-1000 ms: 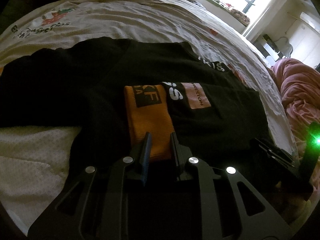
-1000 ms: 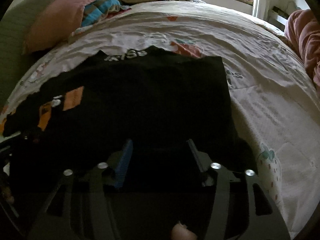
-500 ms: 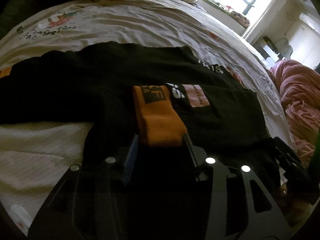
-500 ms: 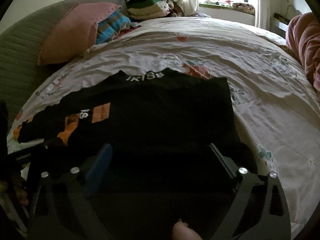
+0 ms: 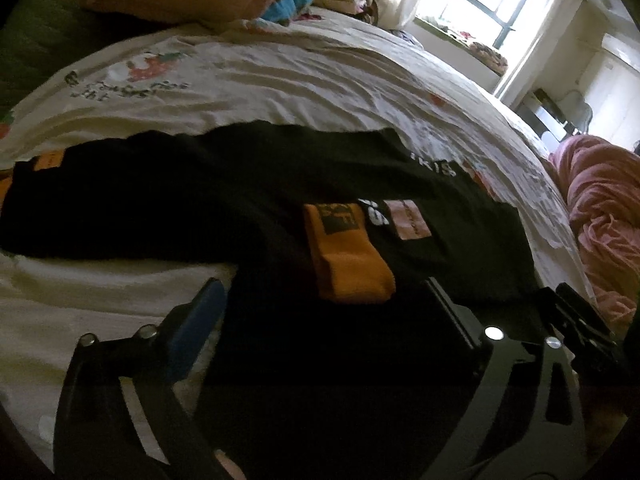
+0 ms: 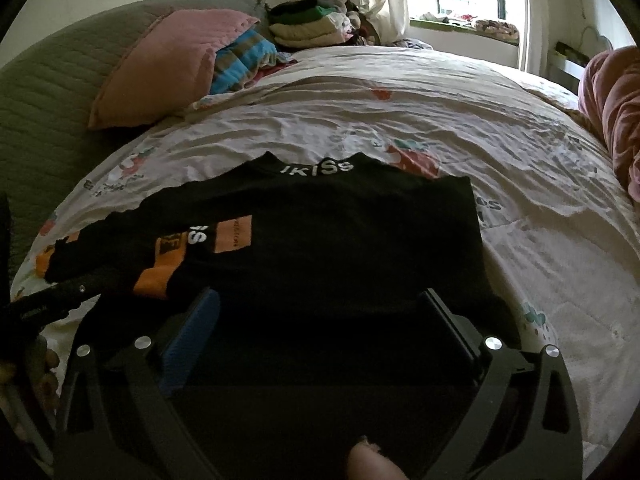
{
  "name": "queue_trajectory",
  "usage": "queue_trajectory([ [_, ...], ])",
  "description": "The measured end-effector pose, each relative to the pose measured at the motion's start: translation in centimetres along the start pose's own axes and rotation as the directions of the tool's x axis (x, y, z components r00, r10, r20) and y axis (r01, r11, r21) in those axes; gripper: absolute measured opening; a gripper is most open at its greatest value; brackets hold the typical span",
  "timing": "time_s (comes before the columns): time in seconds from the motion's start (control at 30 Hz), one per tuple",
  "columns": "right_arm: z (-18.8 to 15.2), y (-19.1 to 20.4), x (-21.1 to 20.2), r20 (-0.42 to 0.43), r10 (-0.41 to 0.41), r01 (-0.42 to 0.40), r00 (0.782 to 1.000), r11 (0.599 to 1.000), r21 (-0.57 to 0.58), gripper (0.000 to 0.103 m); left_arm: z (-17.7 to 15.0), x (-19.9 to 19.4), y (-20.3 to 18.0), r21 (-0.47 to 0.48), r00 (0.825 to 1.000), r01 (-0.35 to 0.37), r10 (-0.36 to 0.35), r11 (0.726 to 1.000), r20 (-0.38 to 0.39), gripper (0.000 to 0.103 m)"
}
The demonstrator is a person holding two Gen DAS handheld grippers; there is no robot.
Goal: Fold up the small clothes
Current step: 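Move the left tool along the pant leg to the other orange cuff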
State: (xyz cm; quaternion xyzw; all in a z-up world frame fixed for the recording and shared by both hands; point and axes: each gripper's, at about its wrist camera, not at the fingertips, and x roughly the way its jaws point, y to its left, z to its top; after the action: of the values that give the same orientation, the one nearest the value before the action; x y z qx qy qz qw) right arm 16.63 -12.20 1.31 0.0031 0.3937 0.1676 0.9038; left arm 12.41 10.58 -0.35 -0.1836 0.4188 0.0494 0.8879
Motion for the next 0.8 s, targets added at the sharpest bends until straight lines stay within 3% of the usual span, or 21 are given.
queue_trajectory([
  [0.8, 1.9, 8.3, -0.7, 0.044, 0.081, -0.075, 0.996, 0.989, -0.126, 0.098, 1.0, -3.9, 5.4, -0.038, 0.983, -0.151, 0.154, 0.988, 0.100, 0.093],
])
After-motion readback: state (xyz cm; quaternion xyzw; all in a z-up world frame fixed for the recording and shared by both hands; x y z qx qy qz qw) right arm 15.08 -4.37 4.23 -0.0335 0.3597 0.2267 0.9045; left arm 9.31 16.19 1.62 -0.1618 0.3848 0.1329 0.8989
